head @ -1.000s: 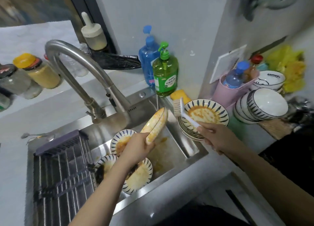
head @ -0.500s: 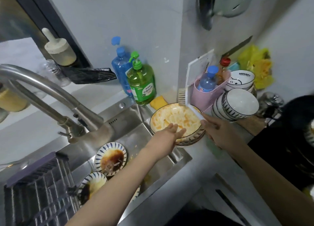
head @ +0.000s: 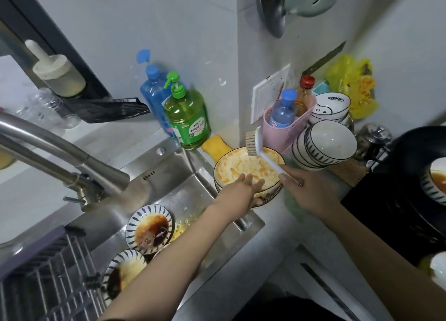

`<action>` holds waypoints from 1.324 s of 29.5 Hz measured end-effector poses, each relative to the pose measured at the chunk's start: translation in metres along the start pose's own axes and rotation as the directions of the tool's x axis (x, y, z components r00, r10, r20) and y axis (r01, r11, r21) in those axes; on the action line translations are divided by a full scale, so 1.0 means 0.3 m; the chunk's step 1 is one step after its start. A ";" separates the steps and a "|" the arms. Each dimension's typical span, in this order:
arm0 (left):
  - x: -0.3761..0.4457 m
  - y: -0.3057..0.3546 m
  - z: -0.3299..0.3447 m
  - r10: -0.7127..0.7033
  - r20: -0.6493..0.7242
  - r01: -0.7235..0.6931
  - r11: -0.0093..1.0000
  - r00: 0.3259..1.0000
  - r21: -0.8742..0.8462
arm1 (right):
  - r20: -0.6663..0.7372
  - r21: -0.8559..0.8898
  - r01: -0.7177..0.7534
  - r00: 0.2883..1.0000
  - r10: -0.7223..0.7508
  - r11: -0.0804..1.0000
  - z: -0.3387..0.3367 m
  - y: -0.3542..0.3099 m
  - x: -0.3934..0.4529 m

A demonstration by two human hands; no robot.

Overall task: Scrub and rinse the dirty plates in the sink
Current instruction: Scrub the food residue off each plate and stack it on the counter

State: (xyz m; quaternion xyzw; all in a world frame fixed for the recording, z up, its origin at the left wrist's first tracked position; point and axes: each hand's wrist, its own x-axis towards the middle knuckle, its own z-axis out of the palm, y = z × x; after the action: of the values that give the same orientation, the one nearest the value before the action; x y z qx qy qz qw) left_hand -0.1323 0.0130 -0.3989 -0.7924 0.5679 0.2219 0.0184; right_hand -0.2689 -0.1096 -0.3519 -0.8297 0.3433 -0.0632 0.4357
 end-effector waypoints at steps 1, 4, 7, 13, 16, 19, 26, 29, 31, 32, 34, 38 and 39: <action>0.003 0.002 0.002 -0.005 0.014 0.005 1.000 1.000 0.004 | 0.002 0.006 -0.009 1.000 0.009 1.000 -0.001 -0.003 0.001; 0.011 0.011 0.011 -0.022 0.058 0.022 1.000 0.998 0.001 | 0.008 0.019 -0.014 1.000 0.014 1.000 -0.001 -0.007 0.002; 0.012 0.016 0.017 -0.020 0.075 0.019 1.000 0.997 0.020 | 0.021 -0.006 -0.010 1.000 0.010 1.000 0.003 -0.014 0.000; -0.013 0.001 0.017 -0.005 -0.022 0.005 1.000 1.000 0.013 | 0.079 0.002 -0.037 0.996 0.037 0.999 0.031 -0.029 -0.002; -0.067 -0.022 0.018 -0.030 -0.163 0.012 0.994 0.986 -0.112 | 0.103 0.050 -0.052 0.994 0.046 0.997 0.059 -0.037 0.002; -0.158 -0.057 0.057 -0.144 -0.429 0.010 0.954 0.892 -0.300 | 0.164 0.071 -0.034 0.986 0.022 0.997 0.110 -0.071 -0.005; -0.327 -0.177 0.164 -0.504 -0.501 0.188 0.812 0.703 -0.552 | 0.326 0.055 0.010 0.945 -0.028 0.998 0.285 -0.160 -0.006; -0.392 -0.279 0.254 -0.614 -0.391 0.289 0.722 0.685 -0.628 | 0.411 0.027 0.011 0.911 -0.021 1.000 0.402 -0.193 -0.014; -0.417 -0.355 0.326 -0.672 -0.283 0.373 0.656 0.685 -0.656 | 0.444 0.011 -0.003 0.896 -0.003 1.000 0.483 -0.189 -0.014; -0.426 -0.393 0.357 -0.690 -0.232 0.410 0.630 0.686 -0.659 | 0.451 0.001 -0.008 0.893 0.007 1.000 0.519 -0.186 -0.012; -0.444 -0.453 0.421 -0.717 -0.163 0.473 0.595 0.678 -0.650 | 0.468 -0.038 -0.022 0.883 0.037 0.999 0.580 -0.176 -0.012; -0.470 -0.580 0.554 -0.755 -0.034 0.554 0.510 0.655 -0.657 | 0.517 -0.089 -0.075 0.849 0.111 0.993 0.736 -0.151 -0.007; -0.479 -0.612 0.589 -0.767 0.018 0.589 0.477 0.642 -0.653 | 0.528 -0.106 -0.086 0.839 0.130 0.991 0.781 -0.143 -0.004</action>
State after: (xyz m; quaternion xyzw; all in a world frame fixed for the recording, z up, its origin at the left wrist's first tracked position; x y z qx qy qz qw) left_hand -0.0610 0.2559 -0.5453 -0.9357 0.0967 0.2514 -0.2279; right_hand -0.1531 0.0669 -0.4624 -0.8103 0.2571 0.2079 0.4839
